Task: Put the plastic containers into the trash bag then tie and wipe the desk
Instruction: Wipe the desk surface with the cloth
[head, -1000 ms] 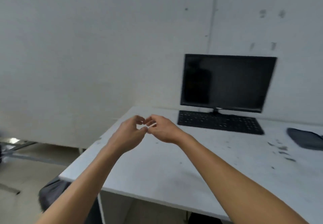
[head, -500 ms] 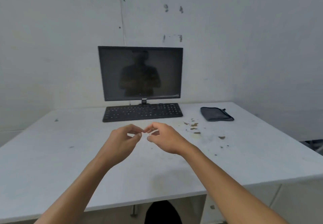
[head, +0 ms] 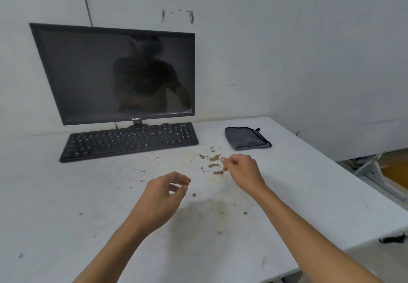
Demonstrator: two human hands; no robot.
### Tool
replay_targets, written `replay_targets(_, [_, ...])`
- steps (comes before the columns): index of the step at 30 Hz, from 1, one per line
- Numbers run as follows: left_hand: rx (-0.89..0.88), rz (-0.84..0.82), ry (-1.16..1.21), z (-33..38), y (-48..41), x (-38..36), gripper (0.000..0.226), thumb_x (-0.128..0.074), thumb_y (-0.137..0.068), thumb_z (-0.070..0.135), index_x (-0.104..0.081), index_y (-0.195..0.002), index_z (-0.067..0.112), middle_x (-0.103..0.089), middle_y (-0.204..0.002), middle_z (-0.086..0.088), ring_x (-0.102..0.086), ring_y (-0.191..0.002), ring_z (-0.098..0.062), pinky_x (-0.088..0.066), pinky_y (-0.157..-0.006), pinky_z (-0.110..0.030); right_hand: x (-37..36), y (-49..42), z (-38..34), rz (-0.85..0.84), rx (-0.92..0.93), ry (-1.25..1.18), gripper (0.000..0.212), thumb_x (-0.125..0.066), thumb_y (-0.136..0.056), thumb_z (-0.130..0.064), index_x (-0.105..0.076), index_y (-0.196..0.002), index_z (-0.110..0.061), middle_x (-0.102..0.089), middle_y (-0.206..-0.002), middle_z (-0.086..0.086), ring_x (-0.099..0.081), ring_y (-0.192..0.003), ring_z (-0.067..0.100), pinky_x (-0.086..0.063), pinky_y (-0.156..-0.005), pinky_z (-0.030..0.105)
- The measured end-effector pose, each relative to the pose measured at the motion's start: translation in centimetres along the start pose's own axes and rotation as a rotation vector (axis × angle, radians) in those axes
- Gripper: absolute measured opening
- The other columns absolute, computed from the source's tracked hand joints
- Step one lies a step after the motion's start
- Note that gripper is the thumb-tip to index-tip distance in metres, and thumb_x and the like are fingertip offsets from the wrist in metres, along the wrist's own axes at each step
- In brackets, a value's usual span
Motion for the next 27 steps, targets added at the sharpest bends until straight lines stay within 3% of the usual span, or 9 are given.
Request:
replay_targets(2, [0.023, -0.002, 0.006, -1.0, -0.9, -0.1, 0.017, -0.057, -0.098, 0.027, -0.068, -0.108, 0.035, -0.067, -0.109, 0.022, -0.060, -0.096, 0.006, -0.043, -0.065, -0.008, 0.5, -3.6, 0.9, 0.046, 0.023, 0.099, 0.016, -0.067, -0.094, -0.030, -0.067, -0.084, -0.017, -0.066, -0.098, -0.005, -0.060, -0.089, 0.010, -0.046, -0.076, 0.029])
replay_targets(4, [0.045, -0.005, -0.004, -1.9, -1.7, 0.1, 0.016, -0.057, -0.098, 0.028, -0.068, -0.107, 0.035, -0.066, -0.109, 0.024, -0.060, -0.096, 0.007, -0.043, -0.065, -0.007, 0.7, -7.2, 1.9, 0.055, 0.048, 0.238, 0.005, -0.067, -0.093, -0.022, -0.067, -0.098, -0.020, -0.060, -0.120, -0.001, -0.060, -0.106, 0.016, -0.051, -0.084, 0.033])
replay_targets(9, [0.092, 0.028, -0.008, -3.7, -1.8, 1.9, 0.016, -0.058, -0.097, 0.027, -0.068, -0.102, 0.038, -0.068, -0.107, 0.023, -0.063, -0.094, 0.004, -0.046, -0.066, -0.010, -0.3, -13.2, 5.3, -0.069, -0.040, 0.608, 0.040, -0.058, -0.096, -0.025, -0.059, -0.135, -0.016, -0.052, -0.141, 0.004, -0.041, -0.135, 0.032, -0.050, -0.092, 0.044])
replay_targets(13, [0.132, 0.059, 0.036, -5.2, 0.0, 4.0, 0.017, -0.059, -0.096, 0.026, -0.070, -0.096, 0.039, -0.070, -0.105, 0.025, -0.068, -0.092, 0.002, -0.048, -0.066, -0.013, -0.6, -15.6, 6.1, -0.024, -0.040, 0.599, 0.022, -0.055, -0.096, -0.017, -0.070, -0.110, -0.009, -0.064, -0.124, 0.011, -0.053, -0.119, 0.036, -0.051, -0.090, 0.041])
replay_targets(16, [0.164, 0.100, 0.054, -6.2, 1.8, 5.2, 0.017, -0.060, -0.095, 0.025, -0.071, -0.095, 0.038, -0.072, -0.103, 0.025, -0.069, -0.091, 0.001, -0.050, -0.070, -0.016, 0.0, -16.1, 6.2, -0.037, -0.123, 0.531, 0.023, -0.054, -0.097, -0.011, -0.070, -0.112, -0.004, -0.070, -0.112, 0.014, -0.065, -0.104, 0.034, -0.054, -0.082, 0.037])
replay_targets(19, [0.183, 0.128, 0.121, -5.9, 2.5, 5.4, 0.018, -0.060, -0.095, 0.023, -0.072, -0.096, 0.037, -0.074, -0.103, 0.020, -0.070, -0.088, 0.000, -0.055, -0.073, -0.023, 2.9, -14.6, 3.6, 0.154, -0.108, 0.346, 0.023, -0.050, -0.099, -0.017, -0.067, -0.113, -0.008, -0.070, -0.108, 0.012, -0.066, -0.095, 0.032, -0.050, -0.073, 0.034])
replay_targets(22, [0.180, 0.096, 0.238, -4.0, 1.7, 4.0, 0.019, -0.061, -0.095, 0.021, -0.067, -0.106, 0.036, -0.072, -0.110, 0.015, -0.070, -0.097, -0.006, -0.059, -0.083, -0.035, 5.5, -9.9, -0.1, 0.278, -0.057, 0.000, 0.016, -0.048, -0.099, -0.018, -0.063, -0.095, -0.014, -0.064, -0.090, 0.001, -0.056, -0.078, 0.018, -0.043, -0.065, 0.028])
replay_targets(24, [0.130, 0.077, 0.254, -2.0, 0.8, 2.8, 0.029, -0.064, -0.094, 0.028, -0.058, -0.122, 0.034, -0.062, -0.126, 0.018, -0.063, -0.111, -0.008, -0.056, -0.088, -0.033, 6.1, -6.7, -2.2, 0.243, -0.063, -0.256, 0.020, -0.047, -0.095, -0.017, -0.055, -0.077, -0.015, -0.055, -0.075, 0.000, -0.048, -0.069, 0.017, -0.037, -0.061, 0.027])
replay_targets(27, [0.083, 0.085, 0.322, 0.7, -0.2, 2.4, 0.067, -0.071, -0.086, 0.043, -0.040, -0.143, 0.029, -0.045, -0.140, 0.019, -0.050, -0.126, -0.008, -0.048, -0.097, -0.033, 4.9, -1.3, -4.6, 0.028, -0.153, -0.514, 0.017, -0.048, -0.092, -0.014, -0.059, -0.079, -0.014, -0.054, -0.073, 0.004, -0.051, -0.069, 0.018, -0.043, -0.061, 0.029])
Point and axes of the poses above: each hand's wrist, its own y-axis away from the middle knuckle, its own x-axis out of the back of the hand, z = x × y, the point moved 8 cm from there along -y, towards the middle knuckle
